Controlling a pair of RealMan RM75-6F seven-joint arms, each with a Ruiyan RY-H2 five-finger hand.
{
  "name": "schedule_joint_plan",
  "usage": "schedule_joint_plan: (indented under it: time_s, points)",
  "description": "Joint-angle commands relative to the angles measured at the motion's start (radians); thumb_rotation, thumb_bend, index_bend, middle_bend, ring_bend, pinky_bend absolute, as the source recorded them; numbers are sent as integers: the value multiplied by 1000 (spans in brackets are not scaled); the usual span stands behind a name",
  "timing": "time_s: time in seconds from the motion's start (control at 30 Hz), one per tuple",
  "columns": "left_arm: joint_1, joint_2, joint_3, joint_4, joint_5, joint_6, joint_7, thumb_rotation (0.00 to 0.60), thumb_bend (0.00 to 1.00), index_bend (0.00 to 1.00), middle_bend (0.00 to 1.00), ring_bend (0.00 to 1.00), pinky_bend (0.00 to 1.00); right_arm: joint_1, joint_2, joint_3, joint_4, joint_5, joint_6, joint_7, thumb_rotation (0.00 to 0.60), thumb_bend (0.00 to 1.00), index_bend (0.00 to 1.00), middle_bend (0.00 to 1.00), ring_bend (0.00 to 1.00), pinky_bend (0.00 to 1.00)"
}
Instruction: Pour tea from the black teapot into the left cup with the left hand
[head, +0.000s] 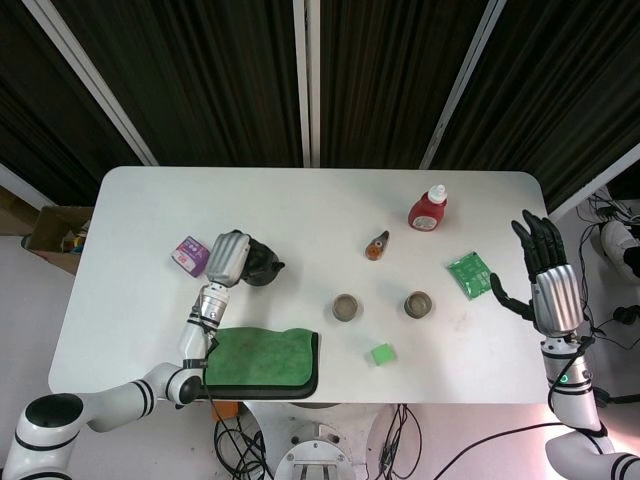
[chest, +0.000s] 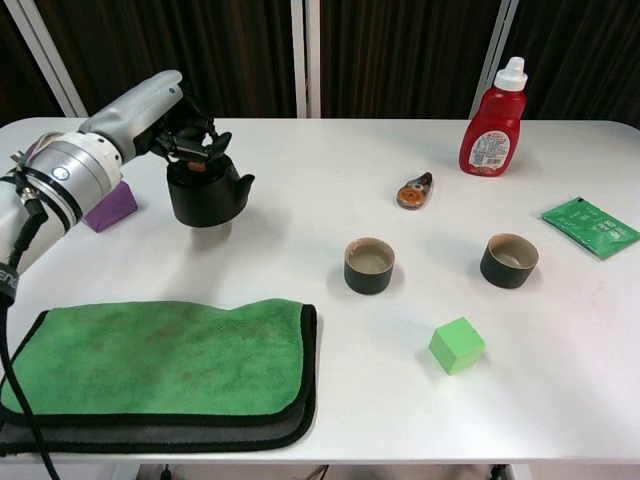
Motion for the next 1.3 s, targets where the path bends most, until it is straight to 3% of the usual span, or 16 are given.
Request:
schedule_joint_plan:
  time_s: [0.03, 0.9, 1.3]
  points:
    - [0, -16, 11, 29, 10, -6, -13, 600, 479, 1000, 1000, 1000, 472, 1, -2, 0, 2, 1, -1, 0, 600, 357, 0, 0, 0, 0]
    - [-6, -102, 49, 204, 77, 3, -46, 600, 463, 1000, 1000, 999, 472, -1, -3, 0, 7, 5, -2, 5, 600, 357, 0, 0, 0, 0]
    - [-1, -105, 50, 228, 85, -5, -90, 573, 260, 1000, 1000, 994, 473, -3, -3, -5, 5, 5, -6, 0, 600, 358, 0, 0, 0, 0]
